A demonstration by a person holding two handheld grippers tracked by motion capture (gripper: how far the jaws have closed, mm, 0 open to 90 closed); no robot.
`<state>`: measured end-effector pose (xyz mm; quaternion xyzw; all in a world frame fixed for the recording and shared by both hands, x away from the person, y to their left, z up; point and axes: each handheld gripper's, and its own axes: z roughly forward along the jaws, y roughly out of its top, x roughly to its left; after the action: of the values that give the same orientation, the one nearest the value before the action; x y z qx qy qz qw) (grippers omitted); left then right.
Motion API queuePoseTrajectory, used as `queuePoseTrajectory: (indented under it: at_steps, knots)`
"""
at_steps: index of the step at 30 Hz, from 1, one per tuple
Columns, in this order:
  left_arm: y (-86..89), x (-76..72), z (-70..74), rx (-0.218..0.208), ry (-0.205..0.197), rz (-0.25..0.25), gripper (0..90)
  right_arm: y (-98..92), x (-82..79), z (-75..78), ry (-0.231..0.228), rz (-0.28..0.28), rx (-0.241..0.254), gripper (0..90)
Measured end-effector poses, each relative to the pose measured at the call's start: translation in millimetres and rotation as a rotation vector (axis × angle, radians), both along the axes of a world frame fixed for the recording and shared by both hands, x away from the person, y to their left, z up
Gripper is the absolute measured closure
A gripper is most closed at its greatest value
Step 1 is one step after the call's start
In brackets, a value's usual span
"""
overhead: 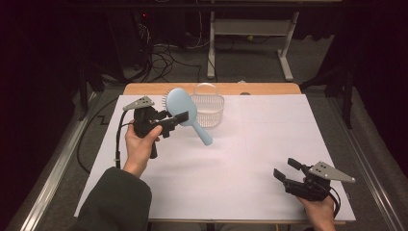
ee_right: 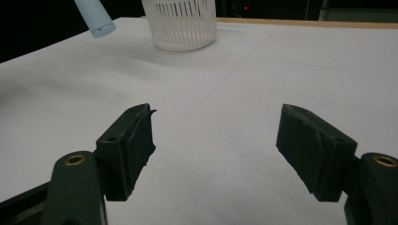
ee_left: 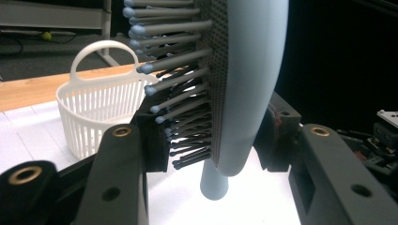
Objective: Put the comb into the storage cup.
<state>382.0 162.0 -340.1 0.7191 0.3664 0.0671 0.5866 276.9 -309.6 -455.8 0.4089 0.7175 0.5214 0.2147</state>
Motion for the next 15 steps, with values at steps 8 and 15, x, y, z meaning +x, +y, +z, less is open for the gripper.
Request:
queuePoseTrajectory:
  at_steps: [8,15]
  knots:
    - [-5.8,11.7,9.5,0.002,0.001,-0.004,54.3,0.6,0.2,-0.3,-0.002,0.002,-0.006,28.8]
    - [-9.7,20.1,16.4,0.004,-0.002,0.001,54.3,0.8,-0.2,-0.2,-0.002,0.003,-0.007,29.0]
